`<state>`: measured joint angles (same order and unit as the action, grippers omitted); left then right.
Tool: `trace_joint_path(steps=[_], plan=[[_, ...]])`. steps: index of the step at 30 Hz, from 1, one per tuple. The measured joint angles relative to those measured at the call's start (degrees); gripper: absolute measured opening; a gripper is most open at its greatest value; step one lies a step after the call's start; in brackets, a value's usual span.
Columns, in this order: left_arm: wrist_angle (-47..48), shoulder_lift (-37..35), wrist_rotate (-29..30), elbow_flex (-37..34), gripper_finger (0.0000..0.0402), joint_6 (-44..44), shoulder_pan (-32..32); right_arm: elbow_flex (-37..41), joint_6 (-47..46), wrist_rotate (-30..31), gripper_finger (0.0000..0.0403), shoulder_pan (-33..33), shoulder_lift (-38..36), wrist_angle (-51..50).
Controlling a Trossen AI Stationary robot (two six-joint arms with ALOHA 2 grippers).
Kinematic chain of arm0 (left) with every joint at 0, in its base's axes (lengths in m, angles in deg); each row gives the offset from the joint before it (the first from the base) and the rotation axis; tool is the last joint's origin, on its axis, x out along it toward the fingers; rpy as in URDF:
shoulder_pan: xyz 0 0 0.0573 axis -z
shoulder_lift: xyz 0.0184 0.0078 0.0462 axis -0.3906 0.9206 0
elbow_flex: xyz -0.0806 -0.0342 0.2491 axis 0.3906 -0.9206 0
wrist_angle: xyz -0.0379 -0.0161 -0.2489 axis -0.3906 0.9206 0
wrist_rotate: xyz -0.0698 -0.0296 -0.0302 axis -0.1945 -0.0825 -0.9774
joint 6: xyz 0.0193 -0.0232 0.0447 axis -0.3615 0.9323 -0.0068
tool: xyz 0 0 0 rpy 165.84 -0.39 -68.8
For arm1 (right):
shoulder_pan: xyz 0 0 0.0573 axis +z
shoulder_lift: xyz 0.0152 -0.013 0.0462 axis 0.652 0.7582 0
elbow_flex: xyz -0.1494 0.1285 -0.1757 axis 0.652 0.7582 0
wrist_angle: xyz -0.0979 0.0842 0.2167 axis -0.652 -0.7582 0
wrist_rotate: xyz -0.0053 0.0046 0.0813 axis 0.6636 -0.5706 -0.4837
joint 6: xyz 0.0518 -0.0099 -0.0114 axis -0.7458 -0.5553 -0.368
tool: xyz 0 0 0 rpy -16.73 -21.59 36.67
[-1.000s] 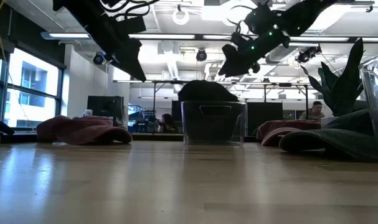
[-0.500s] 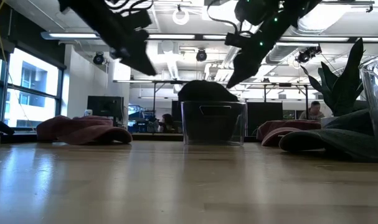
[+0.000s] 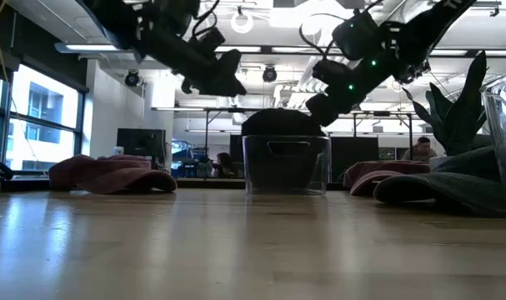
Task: Pick & Place hat
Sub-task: Put the left black cap into the top transparent bin
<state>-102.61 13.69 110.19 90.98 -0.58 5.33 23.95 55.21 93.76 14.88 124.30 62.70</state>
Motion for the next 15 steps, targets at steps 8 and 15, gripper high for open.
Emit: trace_joint_path(steps=[8, 15], plan=[[-6.13, 6.47, -22.36, 4.45, 0.0163, 0.21, -11.21, -6.67, -4.17, -8.79, 0.0065, -10.4, 0.02, -2.69], [8.35, 14.77, -22.88, 20.29, 0.0163, -7.15, -12.71, -17.48, -4.53, -18.56, 0.0003, -15.16, 3.45, -14.02]])
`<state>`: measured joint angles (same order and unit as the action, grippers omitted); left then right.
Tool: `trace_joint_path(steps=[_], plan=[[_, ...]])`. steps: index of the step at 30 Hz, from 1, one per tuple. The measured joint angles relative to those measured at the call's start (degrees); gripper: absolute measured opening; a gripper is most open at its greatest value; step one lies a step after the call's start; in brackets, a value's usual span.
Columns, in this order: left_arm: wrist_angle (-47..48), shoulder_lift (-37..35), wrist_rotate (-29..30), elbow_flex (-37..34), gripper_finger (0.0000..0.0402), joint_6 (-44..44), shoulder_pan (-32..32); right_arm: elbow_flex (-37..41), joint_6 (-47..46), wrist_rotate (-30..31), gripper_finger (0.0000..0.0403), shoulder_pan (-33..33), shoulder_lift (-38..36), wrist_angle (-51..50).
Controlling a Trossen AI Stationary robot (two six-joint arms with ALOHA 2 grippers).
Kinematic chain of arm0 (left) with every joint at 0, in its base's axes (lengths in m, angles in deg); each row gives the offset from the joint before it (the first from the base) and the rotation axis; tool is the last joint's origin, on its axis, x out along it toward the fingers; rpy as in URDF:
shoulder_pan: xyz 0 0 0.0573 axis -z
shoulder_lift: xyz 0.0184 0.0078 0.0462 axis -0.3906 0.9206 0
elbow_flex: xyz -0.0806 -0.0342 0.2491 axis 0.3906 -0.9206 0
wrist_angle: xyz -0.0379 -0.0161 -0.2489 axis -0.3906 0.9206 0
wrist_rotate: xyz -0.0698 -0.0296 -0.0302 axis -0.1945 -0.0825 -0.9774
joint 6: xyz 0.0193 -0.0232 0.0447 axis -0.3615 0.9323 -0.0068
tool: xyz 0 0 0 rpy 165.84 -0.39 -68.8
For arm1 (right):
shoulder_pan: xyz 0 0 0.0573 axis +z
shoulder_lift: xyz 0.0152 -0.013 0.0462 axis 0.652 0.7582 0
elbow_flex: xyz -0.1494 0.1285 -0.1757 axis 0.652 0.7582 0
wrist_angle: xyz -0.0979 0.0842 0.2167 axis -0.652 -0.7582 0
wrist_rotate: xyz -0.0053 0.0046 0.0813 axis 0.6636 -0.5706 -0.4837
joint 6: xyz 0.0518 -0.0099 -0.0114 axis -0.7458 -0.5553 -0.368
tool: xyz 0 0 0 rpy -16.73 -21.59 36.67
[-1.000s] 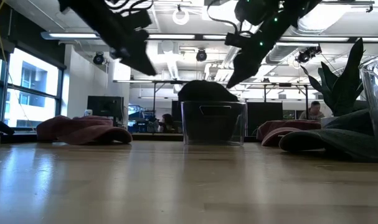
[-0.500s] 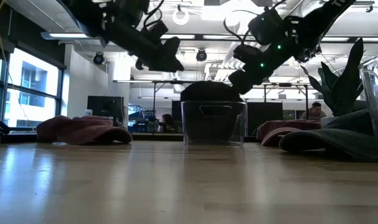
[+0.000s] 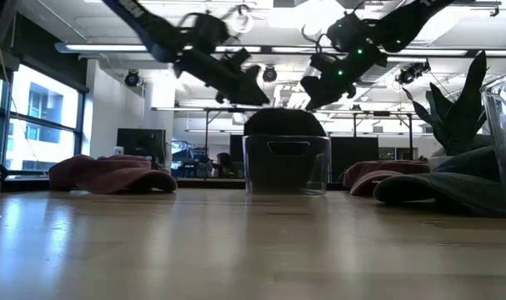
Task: Pick & Place hat
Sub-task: Put the left black cap into the top transparent bin
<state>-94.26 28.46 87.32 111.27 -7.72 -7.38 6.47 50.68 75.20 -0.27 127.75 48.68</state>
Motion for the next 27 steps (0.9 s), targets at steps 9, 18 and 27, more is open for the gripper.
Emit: trace_joint_path(steps=[9, 18, 27], plan=[[24.66, 7.94, 7.64, 15.29, 0.0163, -6.91, 1.23, -3.05, 2.97, -3.3, 0.0018, -1.03, 2.04, -7.24], [45.19, 1.68, -1.02, 13.82, 0.0163, -12.01, 7.38, 2.77, 7.95, -16.68, 0.0002, 8.09, -8.02, -24.8], [31.55, 2.99, -0.85, 7.23, 0.0163, -9.37, 10.65, 9.55, 9.91, -8.61, 0.0001, 16.97, -1.32, -7.33]])
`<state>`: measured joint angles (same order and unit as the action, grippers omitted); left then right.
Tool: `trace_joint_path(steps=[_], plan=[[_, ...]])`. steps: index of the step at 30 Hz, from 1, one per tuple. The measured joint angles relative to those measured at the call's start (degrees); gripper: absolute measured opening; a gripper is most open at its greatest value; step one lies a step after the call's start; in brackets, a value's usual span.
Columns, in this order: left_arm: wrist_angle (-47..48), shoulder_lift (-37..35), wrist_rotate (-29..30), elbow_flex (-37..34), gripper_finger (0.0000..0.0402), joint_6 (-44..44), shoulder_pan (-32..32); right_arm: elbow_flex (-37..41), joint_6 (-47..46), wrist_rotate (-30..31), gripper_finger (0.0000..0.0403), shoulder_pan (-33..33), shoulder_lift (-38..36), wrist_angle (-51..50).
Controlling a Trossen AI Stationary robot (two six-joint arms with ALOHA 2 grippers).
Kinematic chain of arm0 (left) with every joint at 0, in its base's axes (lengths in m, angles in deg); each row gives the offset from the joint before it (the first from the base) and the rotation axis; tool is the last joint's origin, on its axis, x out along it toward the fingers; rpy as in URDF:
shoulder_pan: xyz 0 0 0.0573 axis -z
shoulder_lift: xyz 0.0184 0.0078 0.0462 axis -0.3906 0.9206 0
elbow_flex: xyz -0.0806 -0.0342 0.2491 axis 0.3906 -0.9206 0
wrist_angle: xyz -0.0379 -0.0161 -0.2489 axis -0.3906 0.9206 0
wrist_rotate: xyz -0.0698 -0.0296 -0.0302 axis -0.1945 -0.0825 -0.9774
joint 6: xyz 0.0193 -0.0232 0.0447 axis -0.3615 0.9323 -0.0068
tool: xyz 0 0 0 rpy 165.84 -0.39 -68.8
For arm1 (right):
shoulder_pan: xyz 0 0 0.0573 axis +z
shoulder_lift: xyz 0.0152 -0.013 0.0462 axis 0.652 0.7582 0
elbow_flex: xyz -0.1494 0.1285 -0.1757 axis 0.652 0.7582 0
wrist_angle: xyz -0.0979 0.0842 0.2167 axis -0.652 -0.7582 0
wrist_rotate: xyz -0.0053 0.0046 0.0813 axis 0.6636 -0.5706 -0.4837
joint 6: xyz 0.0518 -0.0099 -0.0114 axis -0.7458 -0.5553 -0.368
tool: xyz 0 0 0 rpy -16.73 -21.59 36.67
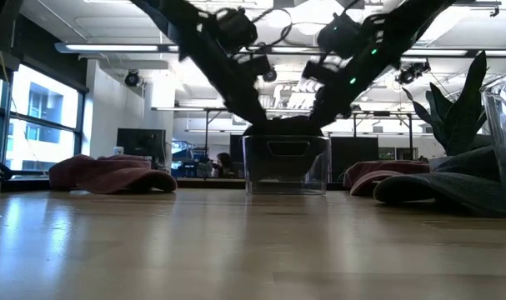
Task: Pick & Place hat
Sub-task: Put the left black cap into the top transparent bin
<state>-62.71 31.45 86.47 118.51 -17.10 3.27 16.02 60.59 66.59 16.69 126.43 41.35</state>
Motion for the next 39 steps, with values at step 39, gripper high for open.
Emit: trace_joint_path(steps=[39], plan=[[-13.64, 0.63, 1.22, 2.09, 0.0163, 12.67, -21.18, -4.51, -6.7, -10.66, 0.0045, -17.94, 2.55, 13.39]])
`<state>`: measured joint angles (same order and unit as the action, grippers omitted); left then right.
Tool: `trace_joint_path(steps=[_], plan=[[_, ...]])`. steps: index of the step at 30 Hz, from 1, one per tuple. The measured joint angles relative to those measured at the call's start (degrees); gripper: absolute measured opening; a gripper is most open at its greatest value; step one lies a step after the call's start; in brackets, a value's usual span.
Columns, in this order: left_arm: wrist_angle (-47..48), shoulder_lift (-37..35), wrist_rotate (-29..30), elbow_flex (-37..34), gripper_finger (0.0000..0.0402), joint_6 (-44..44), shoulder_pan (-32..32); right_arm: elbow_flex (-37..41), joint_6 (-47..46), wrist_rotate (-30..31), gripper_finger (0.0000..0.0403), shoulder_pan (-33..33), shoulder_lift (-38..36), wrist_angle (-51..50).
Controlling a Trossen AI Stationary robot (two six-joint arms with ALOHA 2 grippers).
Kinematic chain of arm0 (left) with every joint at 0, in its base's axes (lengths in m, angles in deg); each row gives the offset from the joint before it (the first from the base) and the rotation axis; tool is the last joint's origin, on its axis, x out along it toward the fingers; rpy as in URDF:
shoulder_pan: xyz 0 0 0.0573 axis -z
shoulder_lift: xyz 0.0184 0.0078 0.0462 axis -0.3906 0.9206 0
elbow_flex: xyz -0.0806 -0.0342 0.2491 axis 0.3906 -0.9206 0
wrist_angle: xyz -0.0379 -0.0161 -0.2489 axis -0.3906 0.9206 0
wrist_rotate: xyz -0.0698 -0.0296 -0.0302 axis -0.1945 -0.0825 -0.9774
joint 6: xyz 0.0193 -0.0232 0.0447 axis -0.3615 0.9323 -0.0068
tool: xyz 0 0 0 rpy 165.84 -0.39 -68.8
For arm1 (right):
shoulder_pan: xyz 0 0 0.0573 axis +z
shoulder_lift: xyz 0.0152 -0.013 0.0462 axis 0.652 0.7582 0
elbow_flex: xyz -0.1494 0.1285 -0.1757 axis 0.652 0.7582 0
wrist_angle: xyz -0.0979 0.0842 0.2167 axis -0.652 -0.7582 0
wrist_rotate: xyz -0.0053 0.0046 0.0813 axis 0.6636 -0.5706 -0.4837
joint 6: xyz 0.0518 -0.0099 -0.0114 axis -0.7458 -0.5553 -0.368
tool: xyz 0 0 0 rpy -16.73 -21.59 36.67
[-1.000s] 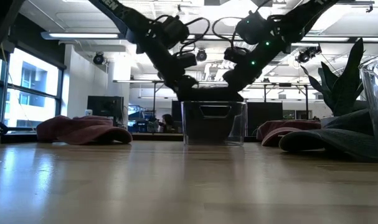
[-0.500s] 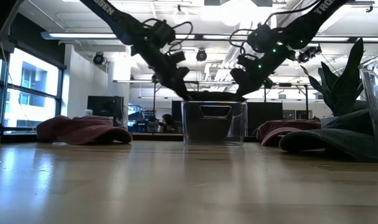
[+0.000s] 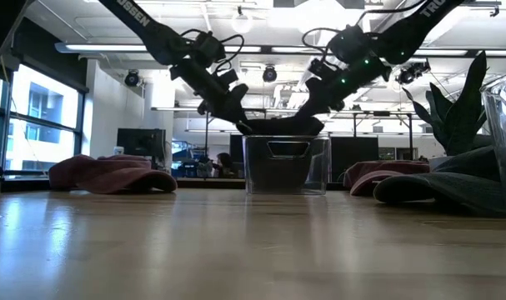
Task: Pick & Place hat
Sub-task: Put the left black cap into the top transparent bin
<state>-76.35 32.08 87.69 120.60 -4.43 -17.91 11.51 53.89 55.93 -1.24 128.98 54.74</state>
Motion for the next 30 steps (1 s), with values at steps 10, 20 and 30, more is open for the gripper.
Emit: trace_joint_path(steps=[10, 20, 30], plan=[[-0.26, 0.0, 0.15, 0.0, 0.0163, 0.39, 0.91, -5.75, 9.98, 12.99, 0.0113, 4.7, 5.06, 0.23], [-0.36, -1.31, -3.73, -0.02, 0.0163, -0.45, 6.59, -19.63, 9.04, 27.57, 0.0086, 2.01, 18.32, -3.07], [-8.28, 3.77, 17.07, -0.03, 0.0163, -7.56, 7.61, -24.4, 5.16, 23.41, 0.0078, 0.18, 19.26, -6.96]])
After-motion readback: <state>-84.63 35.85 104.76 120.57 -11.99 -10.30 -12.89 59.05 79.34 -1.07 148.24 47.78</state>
